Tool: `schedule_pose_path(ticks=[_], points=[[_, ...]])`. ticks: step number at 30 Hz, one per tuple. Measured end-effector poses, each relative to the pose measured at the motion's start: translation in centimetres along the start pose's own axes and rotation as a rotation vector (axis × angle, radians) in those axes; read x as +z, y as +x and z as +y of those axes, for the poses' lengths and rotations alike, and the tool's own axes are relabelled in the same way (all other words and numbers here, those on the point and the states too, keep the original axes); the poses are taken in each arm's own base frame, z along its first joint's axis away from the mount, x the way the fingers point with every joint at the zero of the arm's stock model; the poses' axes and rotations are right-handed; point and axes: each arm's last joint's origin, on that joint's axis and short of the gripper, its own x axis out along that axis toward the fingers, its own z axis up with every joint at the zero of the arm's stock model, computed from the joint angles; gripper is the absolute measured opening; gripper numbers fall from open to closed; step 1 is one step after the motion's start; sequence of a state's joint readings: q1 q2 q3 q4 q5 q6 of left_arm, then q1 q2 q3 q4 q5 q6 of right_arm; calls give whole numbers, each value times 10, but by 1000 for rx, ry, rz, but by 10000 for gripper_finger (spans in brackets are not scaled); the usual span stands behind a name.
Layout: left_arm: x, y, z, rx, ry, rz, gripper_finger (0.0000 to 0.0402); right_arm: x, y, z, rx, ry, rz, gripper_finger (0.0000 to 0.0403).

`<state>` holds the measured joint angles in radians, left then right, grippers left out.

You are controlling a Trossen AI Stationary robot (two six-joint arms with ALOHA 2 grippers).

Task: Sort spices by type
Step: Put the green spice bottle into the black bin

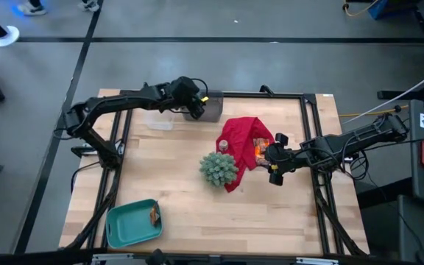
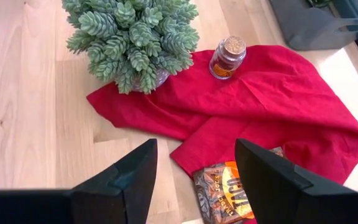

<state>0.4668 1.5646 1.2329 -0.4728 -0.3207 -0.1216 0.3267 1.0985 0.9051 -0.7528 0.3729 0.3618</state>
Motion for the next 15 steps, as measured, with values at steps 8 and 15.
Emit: schedule_pose_path(ticks=[8,15], points=[[-20,22,6,25,-23,28,194,0,0,0,-1,-2,3,216],[-31,37,15,47,-101,-10,194,0,0,0,-1,-2,3,216]])
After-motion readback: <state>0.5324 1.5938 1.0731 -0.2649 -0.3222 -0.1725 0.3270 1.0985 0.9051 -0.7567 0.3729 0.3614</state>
